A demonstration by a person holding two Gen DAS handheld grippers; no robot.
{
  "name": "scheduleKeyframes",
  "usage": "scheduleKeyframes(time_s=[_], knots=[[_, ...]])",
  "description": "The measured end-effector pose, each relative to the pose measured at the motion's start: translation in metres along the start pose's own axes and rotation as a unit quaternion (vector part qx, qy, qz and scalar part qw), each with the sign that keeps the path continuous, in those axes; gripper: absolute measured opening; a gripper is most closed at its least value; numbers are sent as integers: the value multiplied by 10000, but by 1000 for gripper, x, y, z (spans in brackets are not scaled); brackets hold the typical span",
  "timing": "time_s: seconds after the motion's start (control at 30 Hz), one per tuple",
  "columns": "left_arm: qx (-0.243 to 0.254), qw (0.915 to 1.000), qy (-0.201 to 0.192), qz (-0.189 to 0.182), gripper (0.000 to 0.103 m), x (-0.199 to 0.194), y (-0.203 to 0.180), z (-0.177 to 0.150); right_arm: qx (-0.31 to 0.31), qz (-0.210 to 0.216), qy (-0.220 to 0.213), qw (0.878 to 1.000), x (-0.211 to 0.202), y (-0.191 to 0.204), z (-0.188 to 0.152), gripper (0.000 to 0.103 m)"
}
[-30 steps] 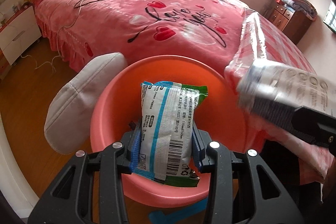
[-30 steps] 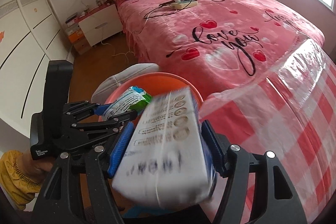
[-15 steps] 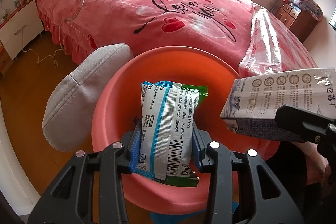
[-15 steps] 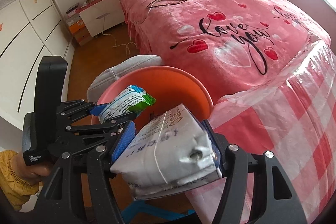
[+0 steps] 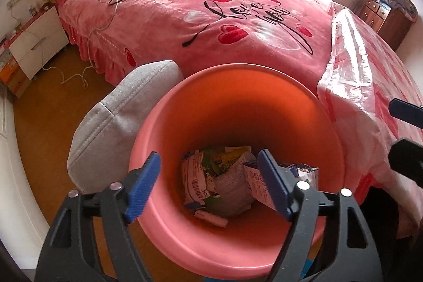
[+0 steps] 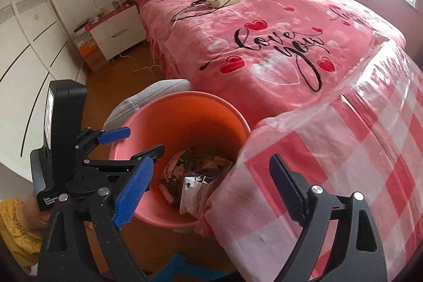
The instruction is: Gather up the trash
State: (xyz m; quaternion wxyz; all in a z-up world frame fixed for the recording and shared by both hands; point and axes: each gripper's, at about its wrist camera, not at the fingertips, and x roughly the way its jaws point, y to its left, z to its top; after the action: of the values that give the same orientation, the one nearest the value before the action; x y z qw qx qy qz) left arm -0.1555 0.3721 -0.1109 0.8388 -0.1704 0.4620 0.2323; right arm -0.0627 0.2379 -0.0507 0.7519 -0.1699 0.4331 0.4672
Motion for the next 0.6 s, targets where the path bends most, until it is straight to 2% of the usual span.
scheduleKeyframes(time_s=[0.6], knots=[[180, 9996, -212, 65, 91, -19, -17, 4, 433, -97, -149, 9989, -27, -23, -13, 92]])
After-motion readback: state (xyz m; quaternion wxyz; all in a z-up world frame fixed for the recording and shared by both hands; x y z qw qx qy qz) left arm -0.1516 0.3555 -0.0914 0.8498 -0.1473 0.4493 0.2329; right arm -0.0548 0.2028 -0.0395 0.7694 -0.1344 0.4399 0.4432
